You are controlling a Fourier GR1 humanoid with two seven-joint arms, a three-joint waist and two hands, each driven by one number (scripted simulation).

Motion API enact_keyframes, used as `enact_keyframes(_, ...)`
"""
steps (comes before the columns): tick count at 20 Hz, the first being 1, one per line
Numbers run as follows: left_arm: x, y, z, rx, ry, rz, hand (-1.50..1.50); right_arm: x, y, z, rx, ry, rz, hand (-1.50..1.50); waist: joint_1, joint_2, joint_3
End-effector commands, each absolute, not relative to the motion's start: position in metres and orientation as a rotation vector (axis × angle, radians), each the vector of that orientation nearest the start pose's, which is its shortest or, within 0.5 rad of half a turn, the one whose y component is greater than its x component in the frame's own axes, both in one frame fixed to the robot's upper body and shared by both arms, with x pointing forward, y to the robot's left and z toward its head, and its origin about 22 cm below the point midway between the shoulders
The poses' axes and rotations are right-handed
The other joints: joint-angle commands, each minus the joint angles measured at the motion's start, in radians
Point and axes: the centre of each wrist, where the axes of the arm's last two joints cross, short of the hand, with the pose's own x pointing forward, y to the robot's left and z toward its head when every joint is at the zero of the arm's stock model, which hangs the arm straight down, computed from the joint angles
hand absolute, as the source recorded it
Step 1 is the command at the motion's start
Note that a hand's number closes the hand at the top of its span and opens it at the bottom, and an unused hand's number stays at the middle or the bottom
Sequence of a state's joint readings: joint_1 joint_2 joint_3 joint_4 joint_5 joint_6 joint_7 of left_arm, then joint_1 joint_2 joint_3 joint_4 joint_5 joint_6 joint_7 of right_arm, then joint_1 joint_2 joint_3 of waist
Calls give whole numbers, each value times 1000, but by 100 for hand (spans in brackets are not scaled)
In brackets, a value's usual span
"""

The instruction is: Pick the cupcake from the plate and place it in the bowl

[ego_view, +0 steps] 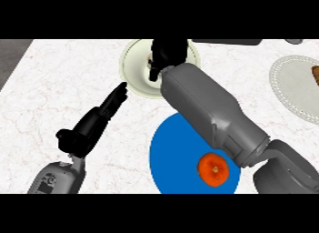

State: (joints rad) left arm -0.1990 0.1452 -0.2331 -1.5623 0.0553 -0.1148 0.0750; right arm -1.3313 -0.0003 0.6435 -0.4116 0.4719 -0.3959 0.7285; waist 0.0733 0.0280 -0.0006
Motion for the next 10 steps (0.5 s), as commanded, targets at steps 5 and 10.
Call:
enact_keyframes(5, 284, 191, 54, -213, -1627, -448, 0, 431, -28, 110, -885, -1413, 816, -150, 4, -2, 0)
enact_keyframes(10, 278, 176, 44, -221, -1607, -426, 0, 441, -36, 121, -894, -1515, 616, -150, -8, 1, 1)
